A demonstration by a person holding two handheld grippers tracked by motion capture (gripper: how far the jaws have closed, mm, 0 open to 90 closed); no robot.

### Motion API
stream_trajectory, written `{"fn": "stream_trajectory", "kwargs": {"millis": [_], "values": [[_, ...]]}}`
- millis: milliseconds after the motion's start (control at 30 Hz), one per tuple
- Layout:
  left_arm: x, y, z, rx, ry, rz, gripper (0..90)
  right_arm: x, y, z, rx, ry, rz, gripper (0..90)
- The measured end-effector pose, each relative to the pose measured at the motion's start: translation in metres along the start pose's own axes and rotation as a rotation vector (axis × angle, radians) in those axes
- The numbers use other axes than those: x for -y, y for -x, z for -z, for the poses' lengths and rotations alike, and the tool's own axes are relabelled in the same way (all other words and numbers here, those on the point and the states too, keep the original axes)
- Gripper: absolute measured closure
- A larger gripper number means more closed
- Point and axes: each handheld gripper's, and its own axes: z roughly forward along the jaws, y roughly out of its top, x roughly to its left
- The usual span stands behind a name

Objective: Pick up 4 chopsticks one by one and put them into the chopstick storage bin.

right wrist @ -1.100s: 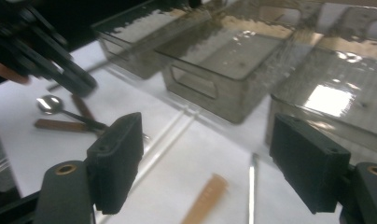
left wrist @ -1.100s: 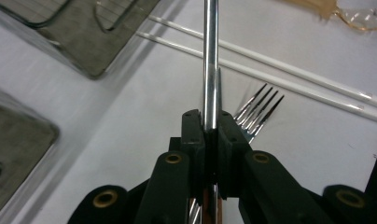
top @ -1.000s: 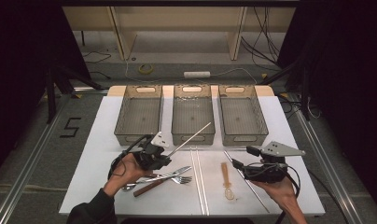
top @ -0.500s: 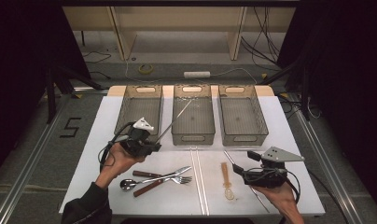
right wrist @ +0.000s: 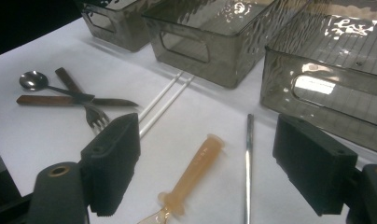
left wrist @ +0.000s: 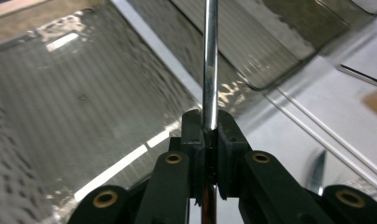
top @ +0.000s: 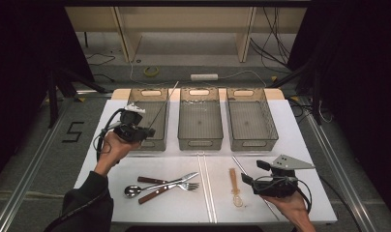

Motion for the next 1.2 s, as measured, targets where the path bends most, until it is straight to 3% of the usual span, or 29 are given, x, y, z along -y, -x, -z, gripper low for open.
{"fn": "stream_trajectory", "kwargs": {"millis": [267,533,833,1000,1133,1200], "values": [[-0.013,-0.024,-0.01,-0.057,-0.011,0.055,83.0,0.0,-0.001,0.0,-0.006,-0.011,-0.003,24.4],[-0.01,-0.048,-0.023,-0.103,-0.026,0.12,83.0,0.001,-0.002,0.001,-0.008,-0.009,0.0,24.4],[-0.002,-0.064,-0.035,-0.145,-0.028,0.176,82.8,0.001,-0.003,-0.001,-0.011,-0.018,0.004,24.6],[0.0,-0.07,-0.042,-0.169,-0.042,0.183,82.7,0.001,-0.003,-0.001,-0.012,-0.019,0.005,24.8],[0.0,-0.074,-0.048,-0.169,-0.048,0.213,82.7,0.0,-0.003,-0.001,-0.013,-0.019,0.01,25.1],[0.001,-0.074,-0.051,-0.171,-0.064,0.21,82.6,0.001,-0.003,-0.001,-0.012,-0.022,0.013,25.1]]}}
